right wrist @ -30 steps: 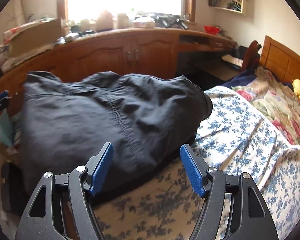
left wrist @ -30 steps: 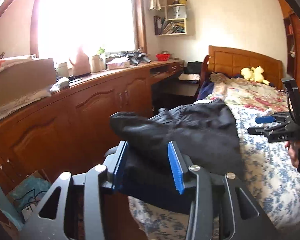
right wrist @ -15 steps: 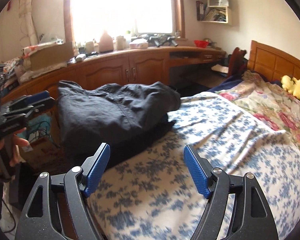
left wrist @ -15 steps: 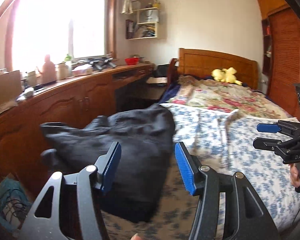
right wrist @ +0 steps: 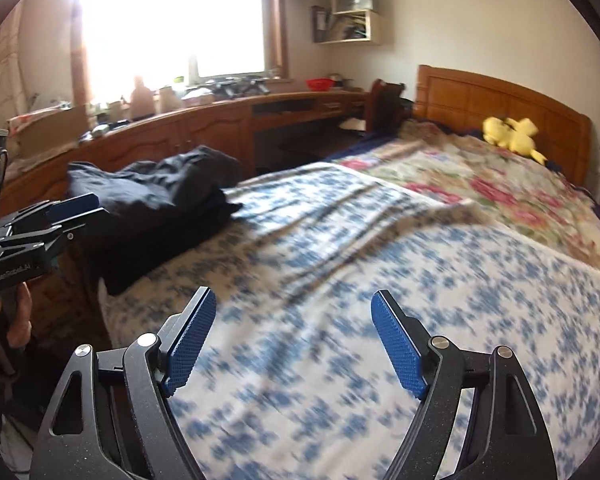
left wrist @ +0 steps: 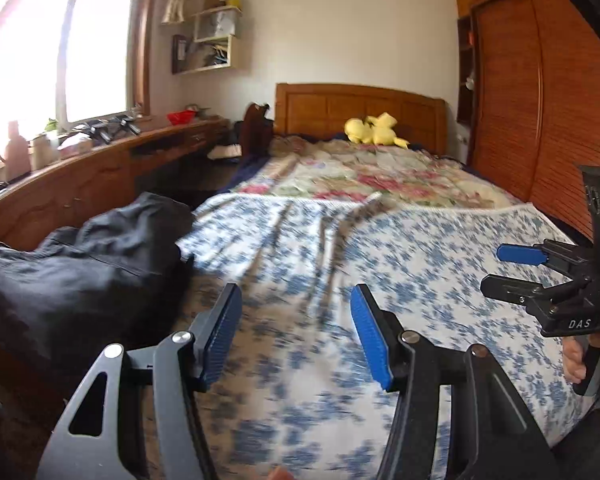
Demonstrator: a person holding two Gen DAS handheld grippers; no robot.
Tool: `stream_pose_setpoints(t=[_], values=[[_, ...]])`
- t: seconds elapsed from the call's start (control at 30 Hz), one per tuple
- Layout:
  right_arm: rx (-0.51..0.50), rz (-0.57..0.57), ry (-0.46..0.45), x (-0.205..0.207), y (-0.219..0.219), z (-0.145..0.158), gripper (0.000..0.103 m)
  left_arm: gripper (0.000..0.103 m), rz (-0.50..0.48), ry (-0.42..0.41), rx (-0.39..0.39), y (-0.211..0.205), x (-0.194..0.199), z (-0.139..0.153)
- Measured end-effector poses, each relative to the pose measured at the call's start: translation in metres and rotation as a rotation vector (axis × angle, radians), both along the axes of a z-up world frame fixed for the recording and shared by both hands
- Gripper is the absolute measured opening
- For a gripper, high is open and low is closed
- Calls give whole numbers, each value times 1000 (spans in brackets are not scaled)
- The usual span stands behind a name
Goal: Fold large clothes
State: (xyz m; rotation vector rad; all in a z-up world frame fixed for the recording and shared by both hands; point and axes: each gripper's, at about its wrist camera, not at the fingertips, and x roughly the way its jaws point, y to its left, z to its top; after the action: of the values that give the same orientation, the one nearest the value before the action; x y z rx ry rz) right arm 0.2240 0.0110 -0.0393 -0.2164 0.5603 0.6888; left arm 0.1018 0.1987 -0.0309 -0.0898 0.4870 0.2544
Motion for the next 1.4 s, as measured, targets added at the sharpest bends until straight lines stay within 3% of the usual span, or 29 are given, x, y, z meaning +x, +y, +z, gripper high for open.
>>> stream_pose_setpoints(t=[0.43,0.53,0.63,0.97,1.17,1.4], values=[[-26,-126,22,-14,-102,-31,84,56,-133,59,-43,-89,42,-38],[-11,-180,22,-26,-120,-29,86,56,-129,83,-4,-105,47,-44],[22,-264,5,-44,-142,-22,88,56,-183,96,-15,-119,46,-45],[100,-522,-109,-126,-206,19,88,56,-289,24,-64,-162,13,-8],[119,-582,-162,-163,-229,38,88,56,-302,-33,-21,-186,-18,20],[133,-598,-183,-185,-239,43,88,56,-297,-54,-40,-192,-43,34]])
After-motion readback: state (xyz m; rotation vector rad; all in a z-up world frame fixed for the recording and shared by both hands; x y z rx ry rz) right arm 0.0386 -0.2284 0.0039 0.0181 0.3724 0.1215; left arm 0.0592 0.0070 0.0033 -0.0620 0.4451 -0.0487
